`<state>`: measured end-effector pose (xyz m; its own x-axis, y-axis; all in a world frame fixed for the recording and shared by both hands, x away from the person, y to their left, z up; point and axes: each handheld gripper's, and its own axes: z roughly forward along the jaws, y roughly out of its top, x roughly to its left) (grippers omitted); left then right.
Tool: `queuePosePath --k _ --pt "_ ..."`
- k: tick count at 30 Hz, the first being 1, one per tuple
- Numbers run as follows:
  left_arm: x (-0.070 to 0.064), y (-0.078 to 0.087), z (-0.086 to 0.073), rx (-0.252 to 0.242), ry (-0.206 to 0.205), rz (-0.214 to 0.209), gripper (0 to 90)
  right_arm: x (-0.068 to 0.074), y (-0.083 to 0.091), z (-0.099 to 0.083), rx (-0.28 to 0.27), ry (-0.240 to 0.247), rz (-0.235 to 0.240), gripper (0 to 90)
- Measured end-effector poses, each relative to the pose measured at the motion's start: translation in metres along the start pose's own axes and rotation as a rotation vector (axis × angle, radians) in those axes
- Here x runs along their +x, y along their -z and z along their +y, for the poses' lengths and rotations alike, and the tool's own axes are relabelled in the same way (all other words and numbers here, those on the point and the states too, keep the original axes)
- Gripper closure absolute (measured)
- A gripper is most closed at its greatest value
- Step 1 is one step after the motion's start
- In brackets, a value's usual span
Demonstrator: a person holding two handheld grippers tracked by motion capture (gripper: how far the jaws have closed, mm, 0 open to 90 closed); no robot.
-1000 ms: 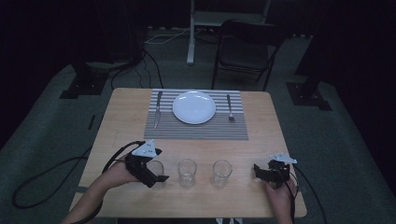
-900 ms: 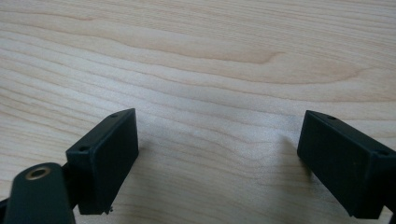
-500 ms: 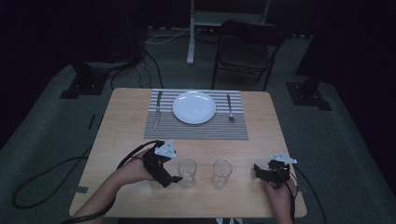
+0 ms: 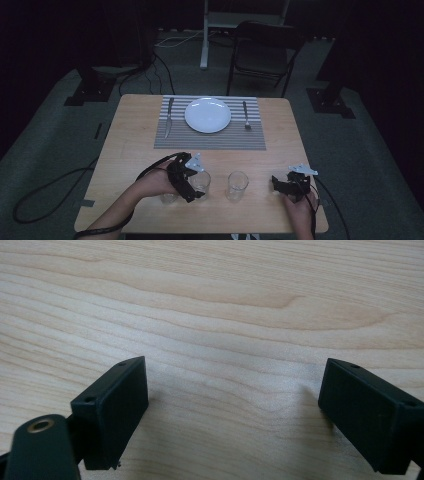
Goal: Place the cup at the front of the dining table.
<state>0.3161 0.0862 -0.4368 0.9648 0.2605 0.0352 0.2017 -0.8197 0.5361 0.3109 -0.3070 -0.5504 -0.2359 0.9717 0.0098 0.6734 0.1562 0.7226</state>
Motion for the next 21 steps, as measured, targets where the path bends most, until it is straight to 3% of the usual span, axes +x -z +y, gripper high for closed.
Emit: queuePosePath --k 14,17,18,19,21 --pt "0.002 -0.017 0.008 0.079 0.012 -0.019 6.0 0.000 0.000 0.000 0.000 -0.001 0.000 12.2" --pt "0.000 -0.018 0.008 0.078 0.000 -0.021 14.4 0.000 0.000 0.000 0.000 -0.001 0.000 12.3" --pt "-0.001 -0.019 0.008 0.087 -0.022 -0.011 15.4 0.000 0.000 0.000 0.000 -0.001 0.000 12.2" --pt "-0.002 -0.020 0.007 0.096 -0.037 0.010 22.1 0.000 0.000 0.000 0.000 -0.001 0.000 12.3" --pt "-0.002 -0.021 0.007 0.107 -0.032 0.005 27.8 0.000 0.000 0.000 0.000 -0.001 0.000 12.3"
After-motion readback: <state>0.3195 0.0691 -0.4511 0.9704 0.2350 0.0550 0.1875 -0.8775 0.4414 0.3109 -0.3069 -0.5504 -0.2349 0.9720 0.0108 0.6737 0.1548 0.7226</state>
